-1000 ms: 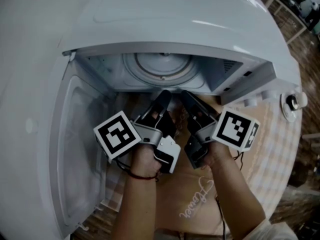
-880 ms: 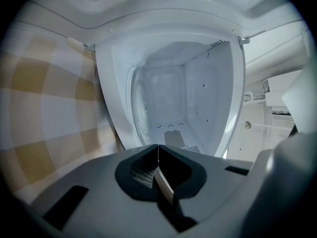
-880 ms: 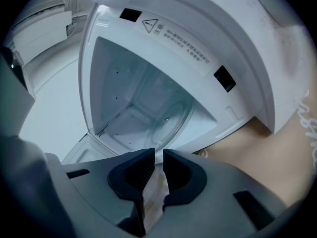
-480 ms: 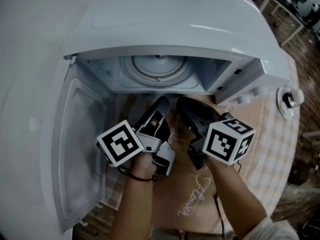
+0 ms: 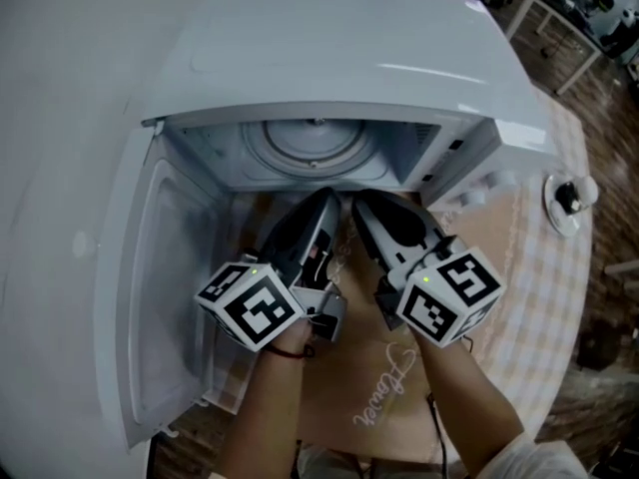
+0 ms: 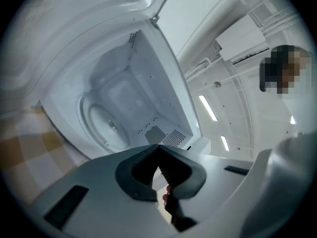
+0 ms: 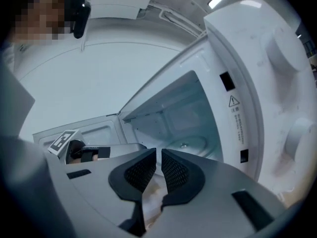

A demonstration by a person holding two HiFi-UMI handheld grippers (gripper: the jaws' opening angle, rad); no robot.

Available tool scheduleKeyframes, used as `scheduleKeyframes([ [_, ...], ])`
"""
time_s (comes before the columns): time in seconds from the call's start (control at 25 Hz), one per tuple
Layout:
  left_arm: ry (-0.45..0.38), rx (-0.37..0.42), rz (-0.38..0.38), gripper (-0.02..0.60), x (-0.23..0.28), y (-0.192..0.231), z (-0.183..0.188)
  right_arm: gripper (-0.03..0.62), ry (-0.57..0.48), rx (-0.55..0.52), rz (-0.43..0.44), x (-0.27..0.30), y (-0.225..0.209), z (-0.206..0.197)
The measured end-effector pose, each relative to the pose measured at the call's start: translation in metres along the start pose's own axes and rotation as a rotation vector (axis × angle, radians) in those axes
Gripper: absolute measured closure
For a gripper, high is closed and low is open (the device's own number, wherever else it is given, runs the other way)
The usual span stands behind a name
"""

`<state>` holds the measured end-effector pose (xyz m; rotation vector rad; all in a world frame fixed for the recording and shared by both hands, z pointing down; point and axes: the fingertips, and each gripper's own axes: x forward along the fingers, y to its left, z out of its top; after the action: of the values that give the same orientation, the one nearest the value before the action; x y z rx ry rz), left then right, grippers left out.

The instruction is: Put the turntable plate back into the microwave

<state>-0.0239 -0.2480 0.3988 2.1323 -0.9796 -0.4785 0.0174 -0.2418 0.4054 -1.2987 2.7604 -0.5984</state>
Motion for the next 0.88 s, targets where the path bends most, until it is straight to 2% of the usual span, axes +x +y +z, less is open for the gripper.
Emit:
scheduleKeyframes([
  [0.24,-0.101,0.245,-0.064,0.581,-0.007,-0.03,0.019,0.539,-0.111,-0.07,0.034,-0.011,0.013,0.022],
  [0.36,-0.108,0.348,-0.099,0.581,-0.006,-0.046,0.02,0.539,-0.138,-0.097,0.044,-0.014,0.019,0.032],
  [0.88,-0.065,0.452,-0.14,0.581,-0.017,-0.103,0.025,0.539,-0.149,-0.157,0.063,-0.041,0.047,0.071],
])
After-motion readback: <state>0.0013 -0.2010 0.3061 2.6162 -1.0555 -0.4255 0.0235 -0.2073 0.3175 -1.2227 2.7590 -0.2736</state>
